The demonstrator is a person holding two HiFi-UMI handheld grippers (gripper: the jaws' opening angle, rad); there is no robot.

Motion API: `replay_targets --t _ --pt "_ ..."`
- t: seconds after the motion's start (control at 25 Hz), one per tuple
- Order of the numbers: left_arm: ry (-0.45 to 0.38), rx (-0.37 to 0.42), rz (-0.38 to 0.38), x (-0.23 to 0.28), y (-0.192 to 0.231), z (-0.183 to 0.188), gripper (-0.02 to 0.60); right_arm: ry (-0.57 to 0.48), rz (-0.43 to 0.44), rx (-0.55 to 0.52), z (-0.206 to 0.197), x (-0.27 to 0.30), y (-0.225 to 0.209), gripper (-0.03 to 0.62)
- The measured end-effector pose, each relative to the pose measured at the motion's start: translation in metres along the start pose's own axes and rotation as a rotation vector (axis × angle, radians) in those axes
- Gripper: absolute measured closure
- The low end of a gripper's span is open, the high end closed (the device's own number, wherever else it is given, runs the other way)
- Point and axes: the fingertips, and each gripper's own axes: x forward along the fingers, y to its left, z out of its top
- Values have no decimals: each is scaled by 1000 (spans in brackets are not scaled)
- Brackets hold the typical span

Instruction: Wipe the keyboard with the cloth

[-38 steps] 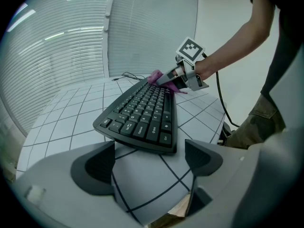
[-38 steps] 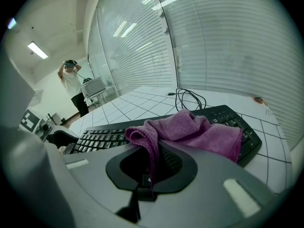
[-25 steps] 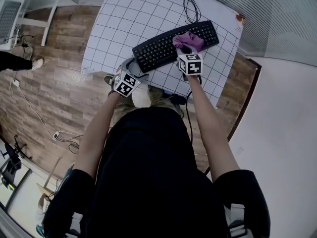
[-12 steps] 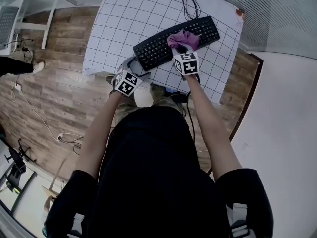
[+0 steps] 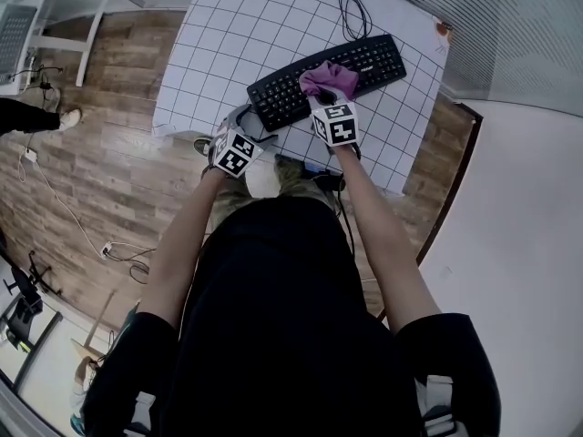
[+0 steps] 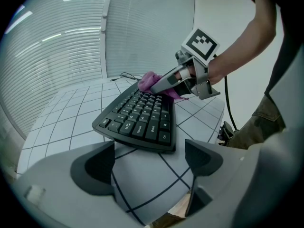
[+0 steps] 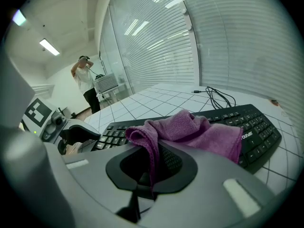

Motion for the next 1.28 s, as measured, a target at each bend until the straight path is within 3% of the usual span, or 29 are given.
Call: replay_targets --t 1.28 --pt "-3 5 -1 0 0 0 140 32 125 -26 -5 13 69 551"
